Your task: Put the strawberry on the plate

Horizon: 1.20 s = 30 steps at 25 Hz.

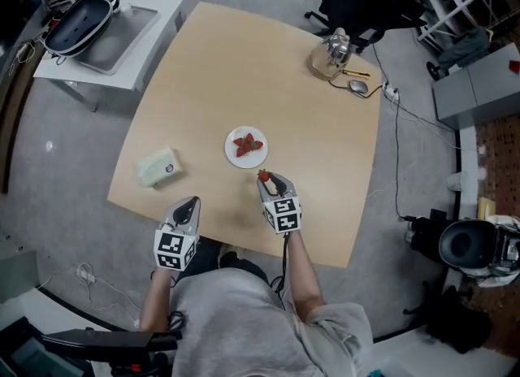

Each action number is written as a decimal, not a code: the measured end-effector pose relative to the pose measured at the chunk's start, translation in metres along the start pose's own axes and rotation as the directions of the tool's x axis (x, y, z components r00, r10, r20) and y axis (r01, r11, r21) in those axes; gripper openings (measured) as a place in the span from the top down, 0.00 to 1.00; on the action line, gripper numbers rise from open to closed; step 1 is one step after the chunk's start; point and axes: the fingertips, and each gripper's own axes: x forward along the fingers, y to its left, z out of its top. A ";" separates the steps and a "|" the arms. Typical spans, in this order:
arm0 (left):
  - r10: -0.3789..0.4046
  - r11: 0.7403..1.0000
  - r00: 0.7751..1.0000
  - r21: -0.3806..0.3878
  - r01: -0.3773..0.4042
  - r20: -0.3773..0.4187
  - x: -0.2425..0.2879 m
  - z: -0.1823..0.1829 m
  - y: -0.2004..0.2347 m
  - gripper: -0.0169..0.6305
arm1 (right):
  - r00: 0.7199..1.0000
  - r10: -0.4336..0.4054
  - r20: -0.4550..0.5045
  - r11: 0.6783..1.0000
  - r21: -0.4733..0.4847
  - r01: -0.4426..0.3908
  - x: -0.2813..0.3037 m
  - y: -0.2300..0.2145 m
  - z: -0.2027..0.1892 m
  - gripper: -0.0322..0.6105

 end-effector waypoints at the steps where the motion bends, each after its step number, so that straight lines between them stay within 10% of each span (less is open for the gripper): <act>1: 0.000 1.000 1.000 -0.003 -0.001 -0.005 0.002 0.000 0.003 0.94 | 1.000 0.004 -0.004 1.000 -0.001 -0.004 0.006 0.000 0.001 0.73; 30: 0.009 0.998 0.994 -0.059 -0.015 -0.105 0.053 -0.008 0.054 0.94 | 0.992 0.032 -0.123 0.999 0.027 -0.029 0.103 -0.019 -0.008 0.73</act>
